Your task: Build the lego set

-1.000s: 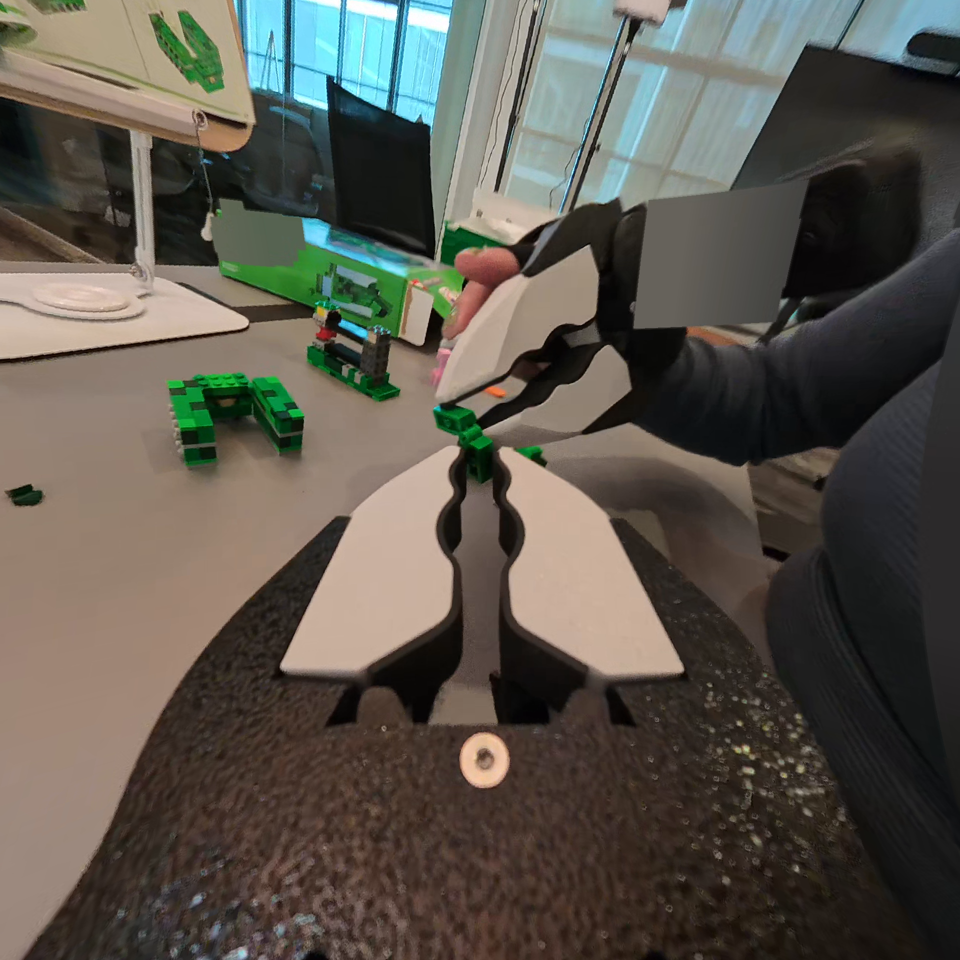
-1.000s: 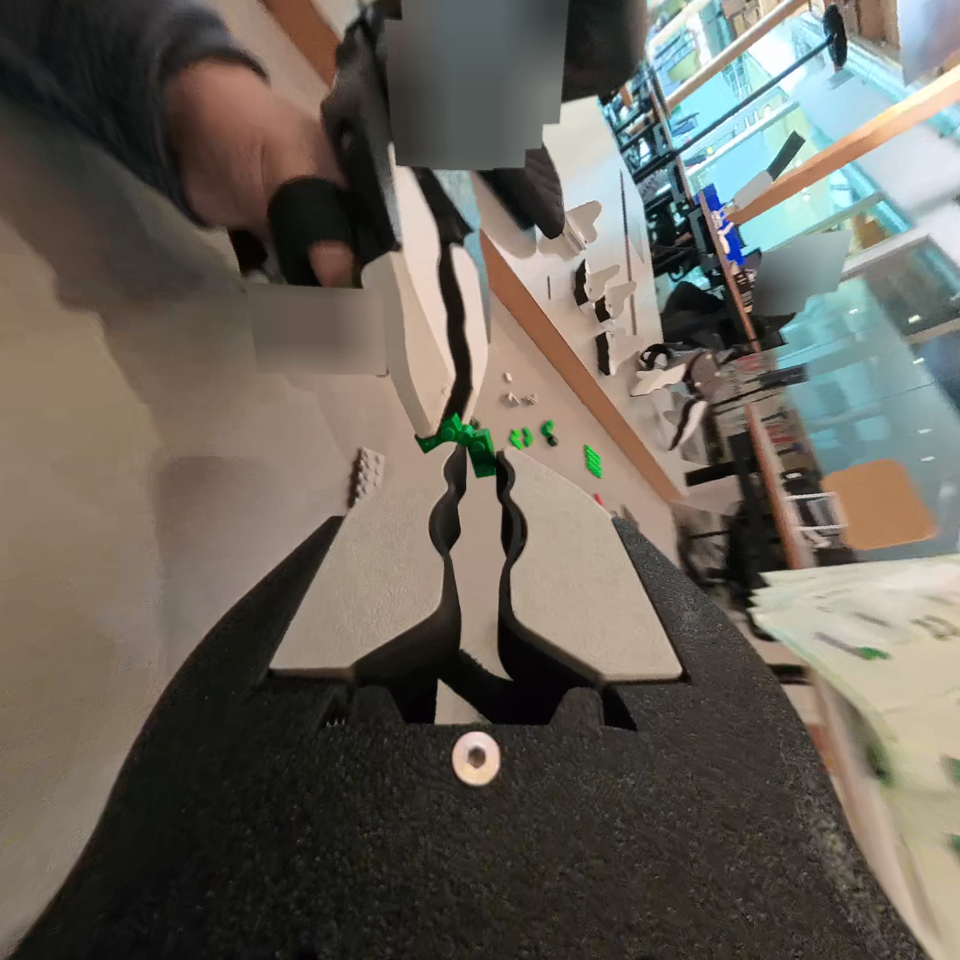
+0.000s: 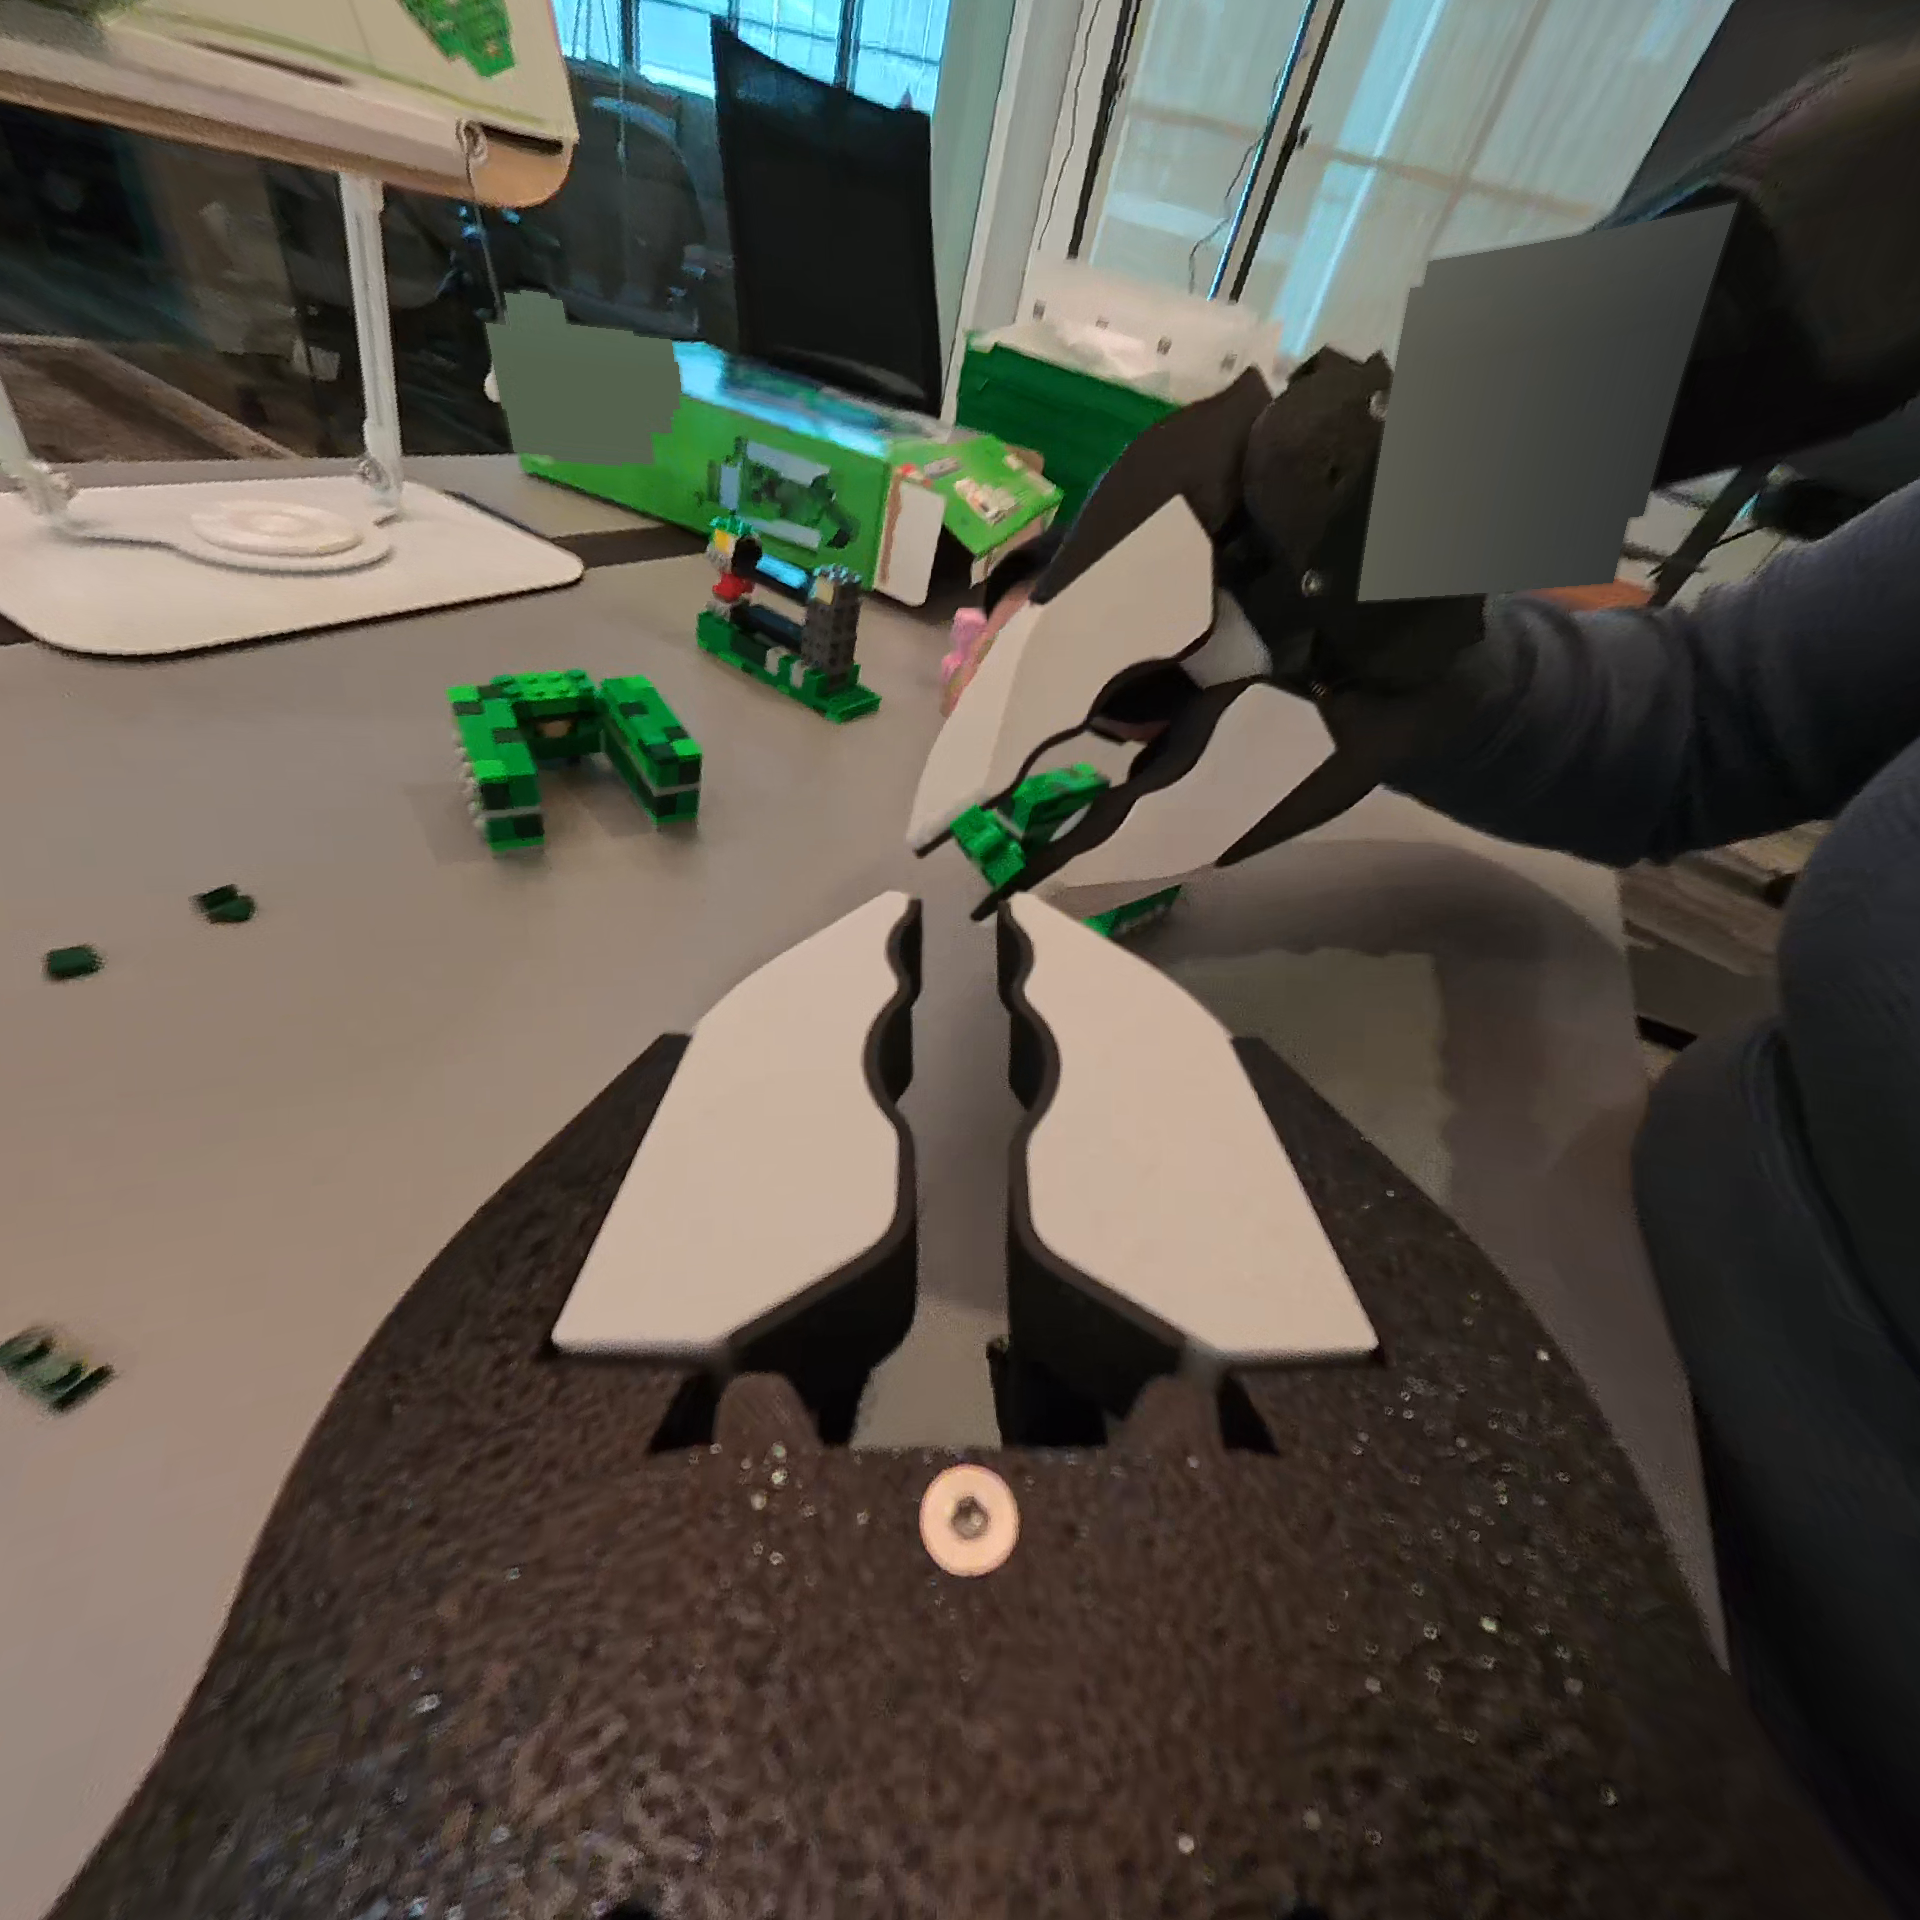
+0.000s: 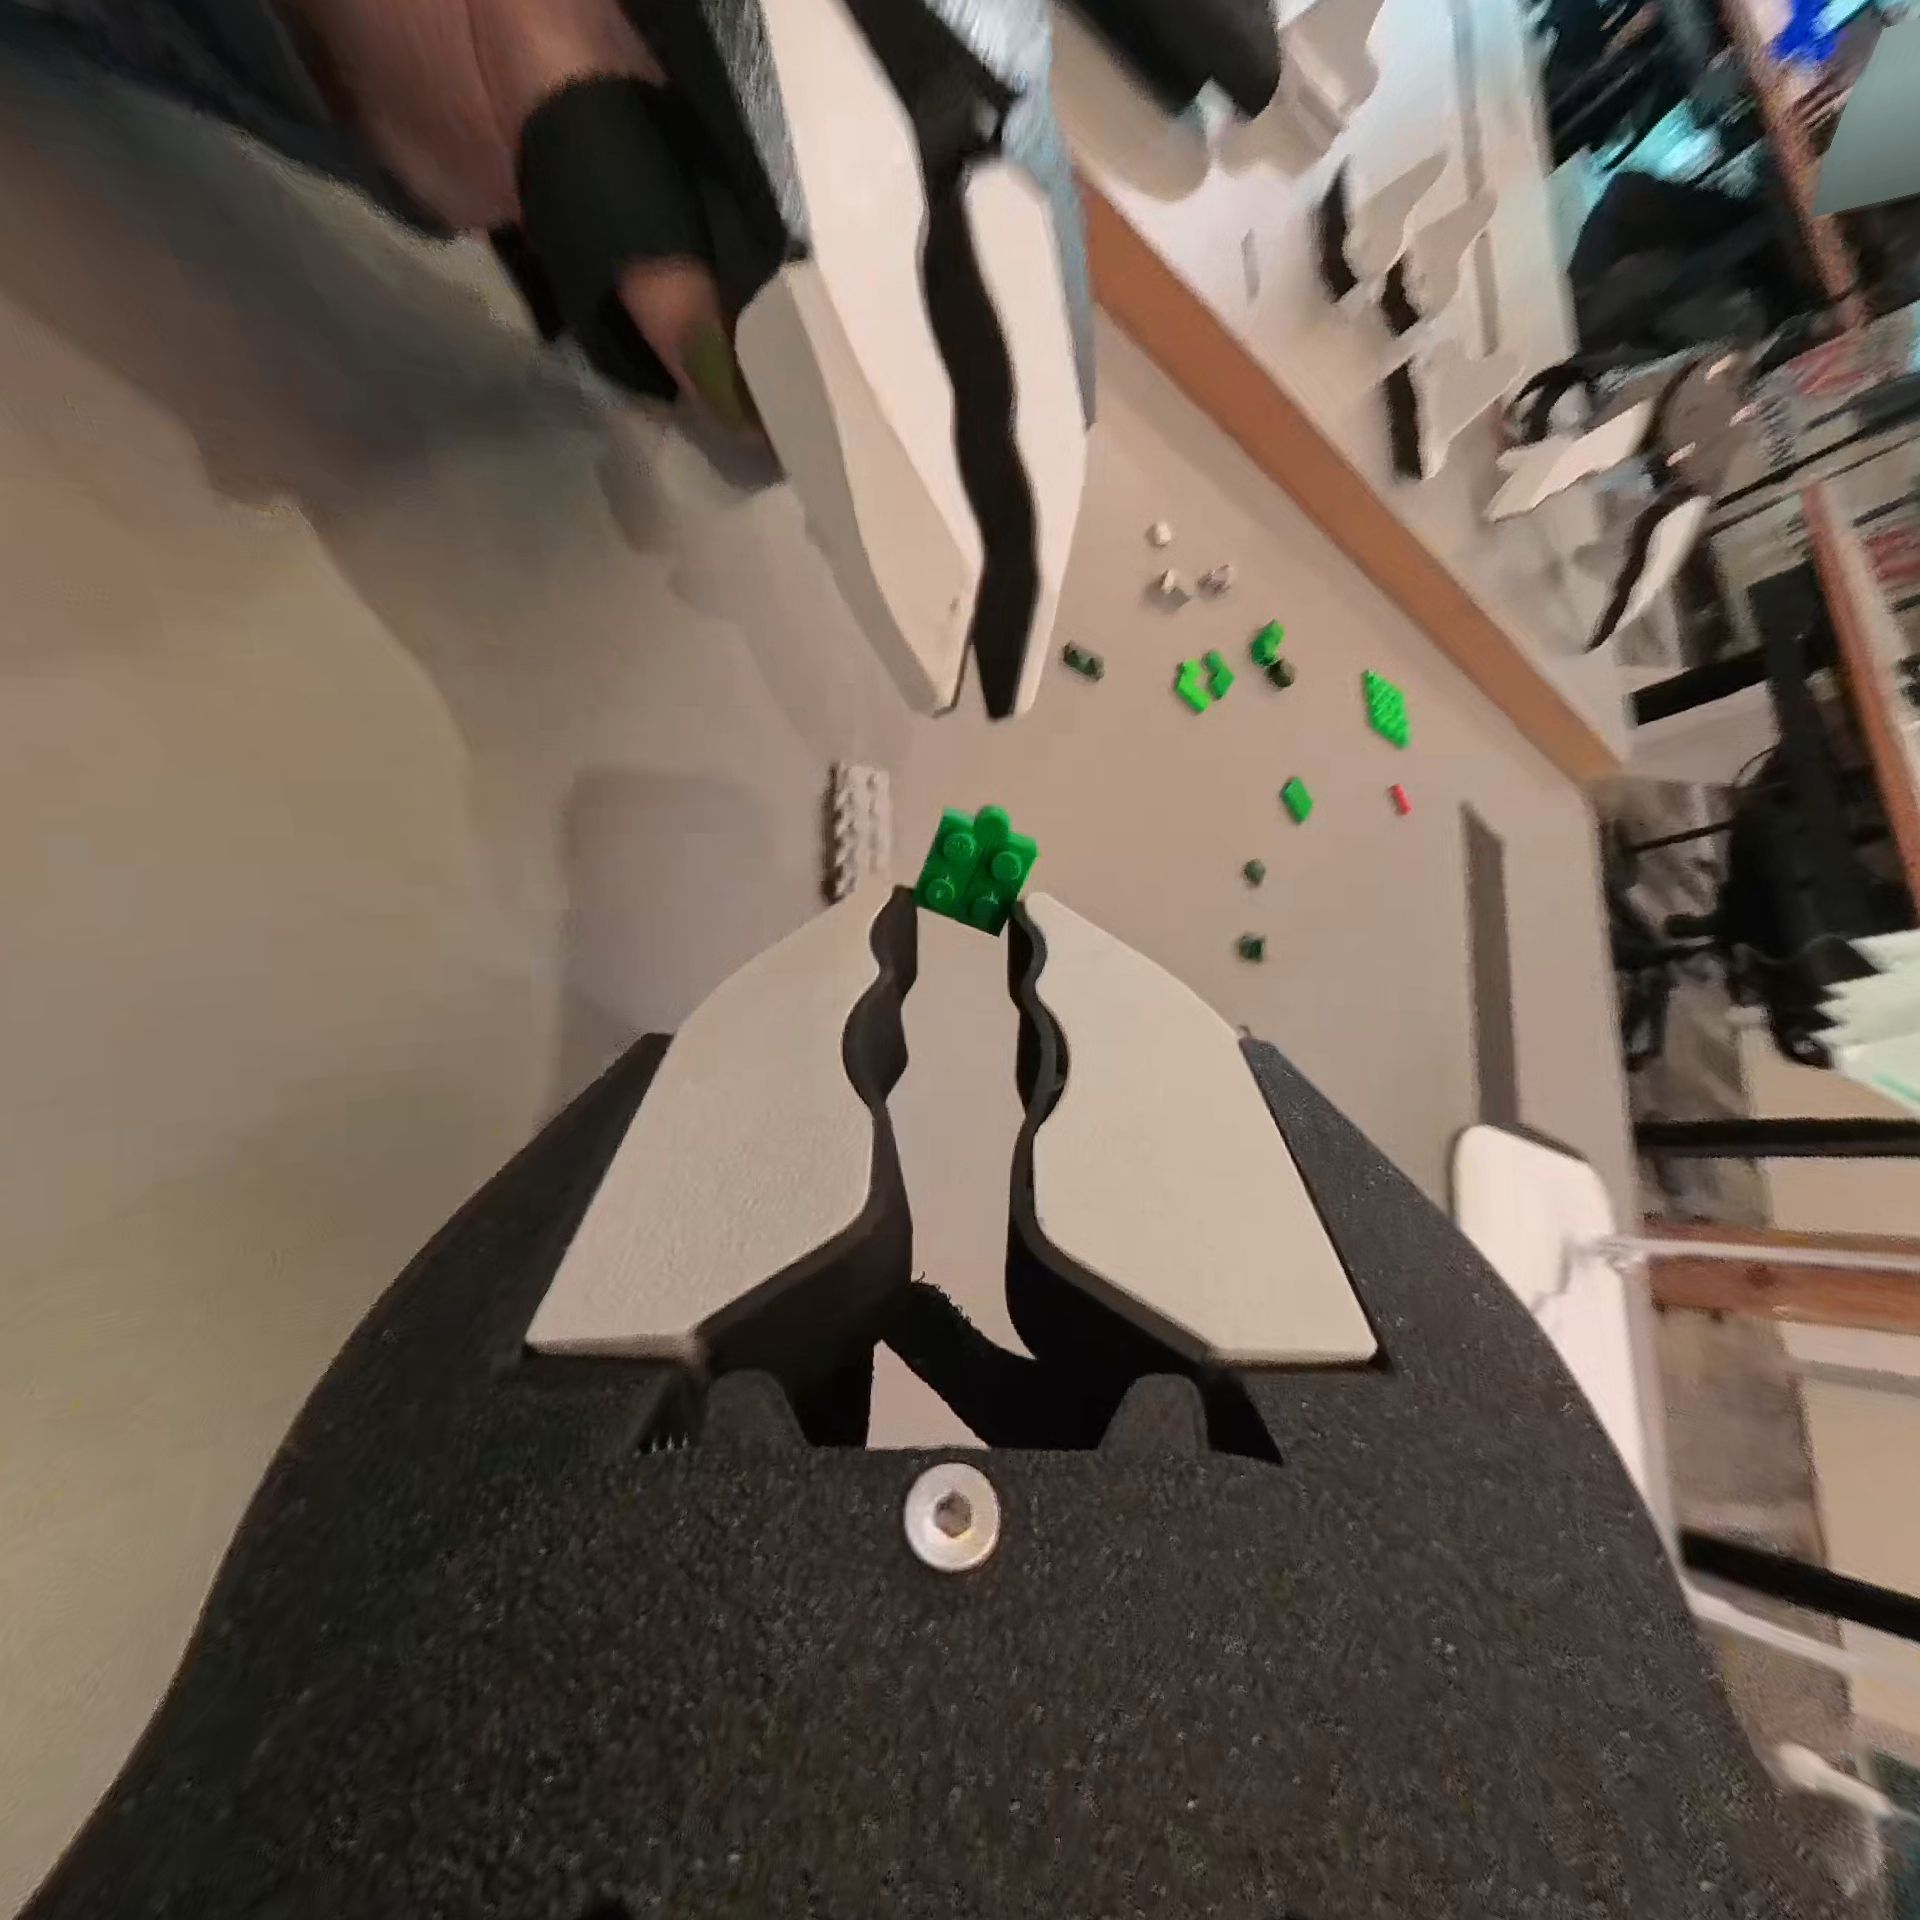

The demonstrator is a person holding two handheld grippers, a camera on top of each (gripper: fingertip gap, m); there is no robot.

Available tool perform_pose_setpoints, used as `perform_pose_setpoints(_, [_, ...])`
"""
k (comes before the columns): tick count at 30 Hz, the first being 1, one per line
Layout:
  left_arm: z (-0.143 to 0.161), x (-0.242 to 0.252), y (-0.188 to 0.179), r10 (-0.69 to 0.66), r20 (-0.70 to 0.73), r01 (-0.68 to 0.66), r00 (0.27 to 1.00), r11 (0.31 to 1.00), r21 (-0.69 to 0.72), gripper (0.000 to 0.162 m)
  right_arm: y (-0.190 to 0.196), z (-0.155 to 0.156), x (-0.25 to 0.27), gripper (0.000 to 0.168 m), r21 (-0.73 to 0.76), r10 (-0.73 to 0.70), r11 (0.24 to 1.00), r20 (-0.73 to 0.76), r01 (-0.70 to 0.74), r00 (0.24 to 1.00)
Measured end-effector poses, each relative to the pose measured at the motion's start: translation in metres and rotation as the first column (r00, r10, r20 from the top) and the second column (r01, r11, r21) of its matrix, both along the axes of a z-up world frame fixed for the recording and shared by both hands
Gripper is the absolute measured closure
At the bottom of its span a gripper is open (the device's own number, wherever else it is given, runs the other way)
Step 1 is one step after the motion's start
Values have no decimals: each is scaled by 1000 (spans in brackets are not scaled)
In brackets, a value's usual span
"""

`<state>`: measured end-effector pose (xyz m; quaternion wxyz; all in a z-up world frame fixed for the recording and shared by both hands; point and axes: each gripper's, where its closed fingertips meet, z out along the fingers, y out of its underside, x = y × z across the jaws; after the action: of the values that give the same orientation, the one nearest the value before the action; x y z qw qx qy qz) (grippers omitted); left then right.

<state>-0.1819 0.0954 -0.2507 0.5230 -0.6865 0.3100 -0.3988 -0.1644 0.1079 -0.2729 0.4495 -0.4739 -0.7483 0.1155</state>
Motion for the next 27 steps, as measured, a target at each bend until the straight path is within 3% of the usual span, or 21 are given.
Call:
perform_pose_setpoints(4, [-25, -13, 3, 8, -213, -7, 977, 1000, 4, 139, 6, -40, 15, 152, -118, -63, 988, 255, 96, 965])
perform_pose_setpoints(7, [-62, -25, 8, -11, -486, 7, 874, 1000, -9, 125, 9, -57, 20, 152, -172, -89, 972, 357, 159, 930])
perform_pose_setpoints(9, [-82, -28, 9, -64, -594, 45, 802, 998, -47, 121, 10, -63, 22, 152, -205, -96, 960, 395, 190, 914])
perform_pose_setpoints(14, [-90, -23, 15, -140, -625, 113, 768, 990, -83, 128, 13, -69, 23, 152, -272, -122, 929, 413, 250, 903])
perform_pose_setpoints(18, [-92, -20, 12, -214, -628, 151, 748, 977, -153, 145, 11, -66, 25, 151, -322, -104, 915, 399, 245, 911])
perform_pose_setpoints(27, [-92, -19, 12, -186, -628, 149, 756, 983, -111, 146, 23, -60, 32, 151, -378, -56, 900, 390, 215, 919])
